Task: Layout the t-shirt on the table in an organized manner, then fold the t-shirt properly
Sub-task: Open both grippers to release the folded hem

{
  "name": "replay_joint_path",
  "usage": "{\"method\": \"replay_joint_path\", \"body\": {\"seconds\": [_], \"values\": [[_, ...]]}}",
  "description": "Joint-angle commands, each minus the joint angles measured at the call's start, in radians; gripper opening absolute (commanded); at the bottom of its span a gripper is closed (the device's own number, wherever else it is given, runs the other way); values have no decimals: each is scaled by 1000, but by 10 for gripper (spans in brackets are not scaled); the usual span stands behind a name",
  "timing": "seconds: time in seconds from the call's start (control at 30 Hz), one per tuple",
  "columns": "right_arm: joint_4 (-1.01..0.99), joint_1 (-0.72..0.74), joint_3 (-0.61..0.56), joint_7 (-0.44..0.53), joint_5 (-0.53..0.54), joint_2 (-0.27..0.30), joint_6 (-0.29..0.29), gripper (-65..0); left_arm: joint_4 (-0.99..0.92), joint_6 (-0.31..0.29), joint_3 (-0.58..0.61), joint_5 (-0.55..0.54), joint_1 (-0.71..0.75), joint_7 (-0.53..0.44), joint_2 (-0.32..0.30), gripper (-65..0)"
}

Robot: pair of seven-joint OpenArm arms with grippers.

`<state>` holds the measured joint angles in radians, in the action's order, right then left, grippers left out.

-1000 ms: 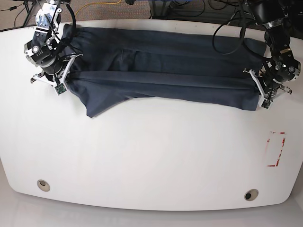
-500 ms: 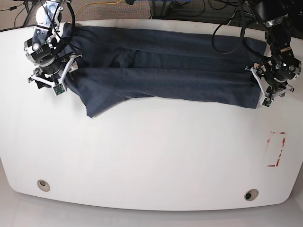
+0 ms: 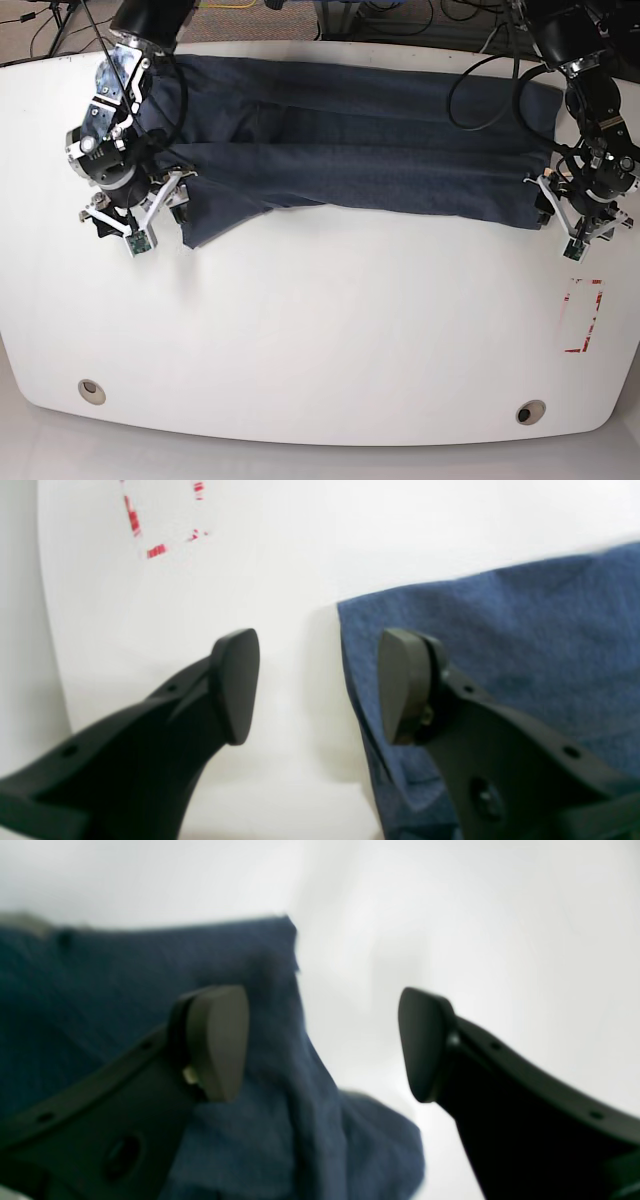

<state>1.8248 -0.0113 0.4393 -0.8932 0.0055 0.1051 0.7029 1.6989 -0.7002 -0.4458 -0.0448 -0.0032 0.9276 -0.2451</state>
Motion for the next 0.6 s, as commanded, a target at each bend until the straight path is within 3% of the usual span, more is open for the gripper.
{"method": "replay_joint_path", "body": {"seconds": [0.0,0.57], "values": [[-41,57,5,16,8,-2,-5,-203,2,2,-5,-4,-19,-9,-13,-304],[-420,241,5,55,8,-28,-5,-205,-46,2,-5,-4,-16,-11,-15,-304]]}}
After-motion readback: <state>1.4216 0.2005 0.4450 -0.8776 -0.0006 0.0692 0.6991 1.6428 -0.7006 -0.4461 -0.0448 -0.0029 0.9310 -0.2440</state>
